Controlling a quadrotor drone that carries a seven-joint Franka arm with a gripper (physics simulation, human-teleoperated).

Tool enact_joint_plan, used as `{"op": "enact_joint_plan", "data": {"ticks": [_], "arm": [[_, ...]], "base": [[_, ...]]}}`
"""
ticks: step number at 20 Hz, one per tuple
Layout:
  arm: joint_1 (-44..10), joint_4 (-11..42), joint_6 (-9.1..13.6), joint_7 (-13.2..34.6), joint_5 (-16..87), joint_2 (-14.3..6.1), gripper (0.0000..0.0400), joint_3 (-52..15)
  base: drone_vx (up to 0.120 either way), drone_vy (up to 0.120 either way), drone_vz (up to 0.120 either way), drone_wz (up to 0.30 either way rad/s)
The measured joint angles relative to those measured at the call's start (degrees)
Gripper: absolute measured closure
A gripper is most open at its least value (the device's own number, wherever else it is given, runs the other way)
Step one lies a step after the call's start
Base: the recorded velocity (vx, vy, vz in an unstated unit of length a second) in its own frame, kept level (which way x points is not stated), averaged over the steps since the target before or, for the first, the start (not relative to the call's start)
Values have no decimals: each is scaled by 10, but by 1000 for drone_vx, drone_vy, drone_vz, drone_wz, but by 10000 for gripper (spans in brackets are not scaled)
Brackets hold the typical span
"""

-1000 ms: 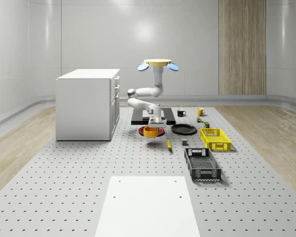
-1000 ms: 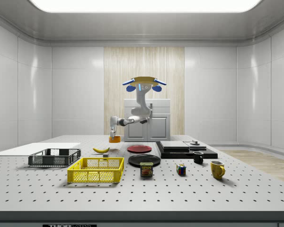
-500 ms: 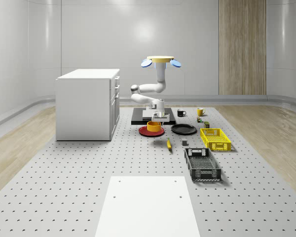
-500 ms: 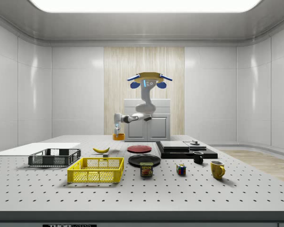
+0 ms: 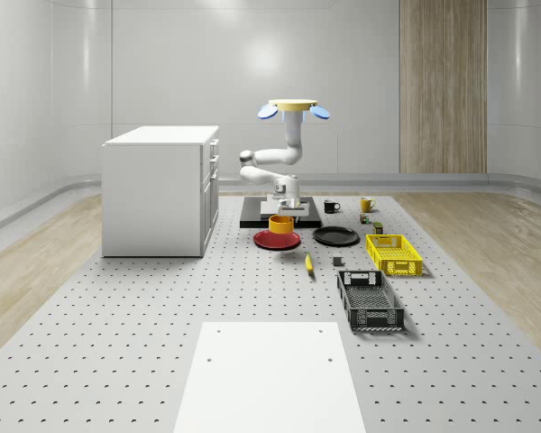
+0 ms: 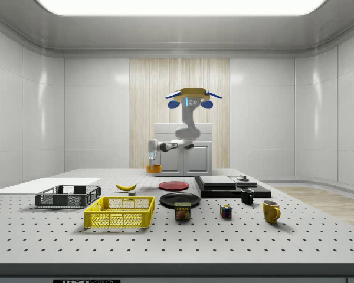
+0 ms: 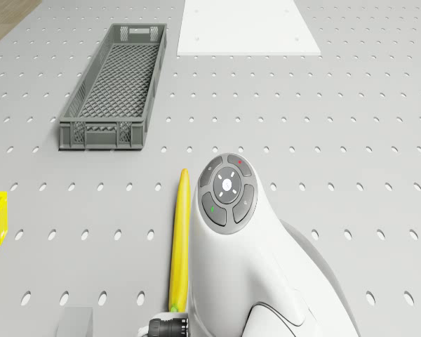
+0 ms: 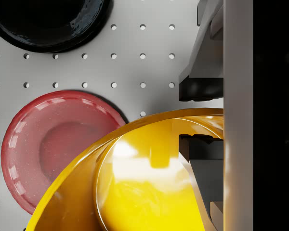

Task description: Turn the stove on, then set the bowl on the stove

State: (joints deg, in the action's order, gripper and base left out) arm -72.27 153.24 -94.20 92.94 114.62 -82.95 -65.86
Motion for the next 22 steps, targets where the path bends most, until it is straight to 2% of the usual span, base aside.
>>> {"op": "enact_joint_plan", "data": {"ticks": [5, 22], "arm": [[-1, 0, -1, 0, -1, -1, 300, 0], [-3, 0, -5, 2, -3, -6, 300, 0]], "base": [[-120, 32, 16, 0], [-120, 0, 0, 0]]}}
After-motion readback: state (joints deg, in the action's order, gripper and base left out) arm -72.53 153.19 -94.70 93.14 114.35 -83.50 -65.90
